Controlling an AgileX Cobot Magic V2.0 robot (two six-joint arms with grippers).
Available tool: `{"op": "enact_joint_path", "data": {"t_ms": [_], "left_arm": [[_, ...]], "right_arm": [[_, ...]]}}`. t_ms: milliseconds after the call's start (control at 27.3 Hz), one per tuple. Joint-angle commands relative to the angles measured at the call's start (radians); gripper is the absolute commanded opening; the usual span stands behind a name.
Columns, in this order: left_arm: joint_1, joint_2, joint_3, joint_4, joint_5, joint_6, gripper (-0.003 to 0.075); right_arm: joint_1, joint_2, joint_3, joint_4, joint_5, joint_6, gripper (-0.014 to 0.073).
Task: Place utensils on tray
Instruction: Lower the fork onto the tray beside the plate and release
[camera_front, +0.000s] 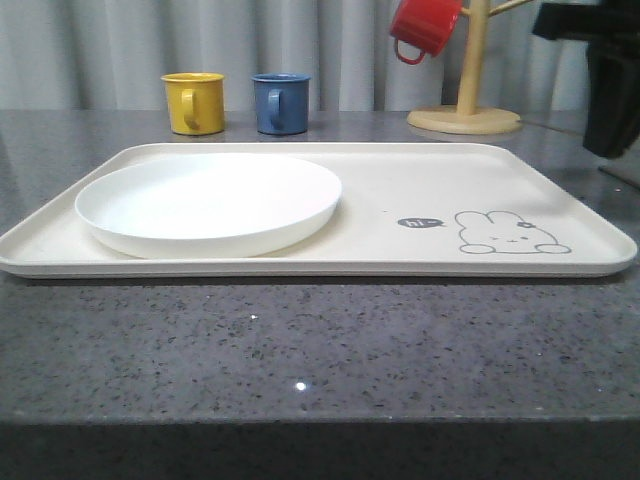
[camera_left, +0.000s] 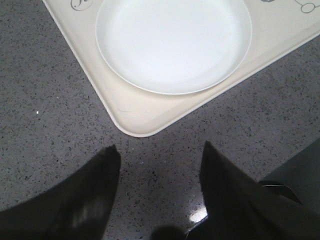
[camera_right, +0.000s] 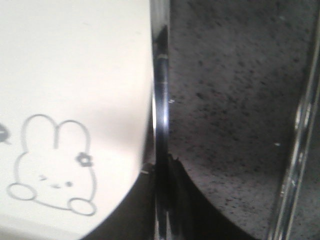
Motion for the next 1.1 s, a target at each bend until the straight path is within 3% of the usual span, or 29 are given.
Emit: {"op": "enact_joint_path", "data": {"t_ms": [0,220,403,880,1064], "left_arm": [[-0.008,-0.004,-0.026,0.000,-0.058,-0.011,0.0368],[-0.008,-0.004,-0.026,0.000,-0.058,-0.011,0.0368],[-0.008,-0.004,-0.026,0.000,-0.058,-0.011,0.0368],[-0.008,-0.004,-0.026,0.000,-0.058,-0.011,0.0368],[-0.008,-0.004,-0.026,0.000,-0.058,-0.011,0.0368]], "right_arm": [[0.099,-0.026,-0.088,0.015,0.015,0.024,0.0003],[0.267,0.063,-0.182,-0.032,-0.011,0.246,0.0003],[0.289,0.124,-0.186,-0.039,-0.100,0.486,0.0003],[0.289,0.176,-0.186,-0.038,-0.166,0.548,0.0016],[0.289,0.176,-0.186,-0.038,-0.177,0.548,0.0201]]}}
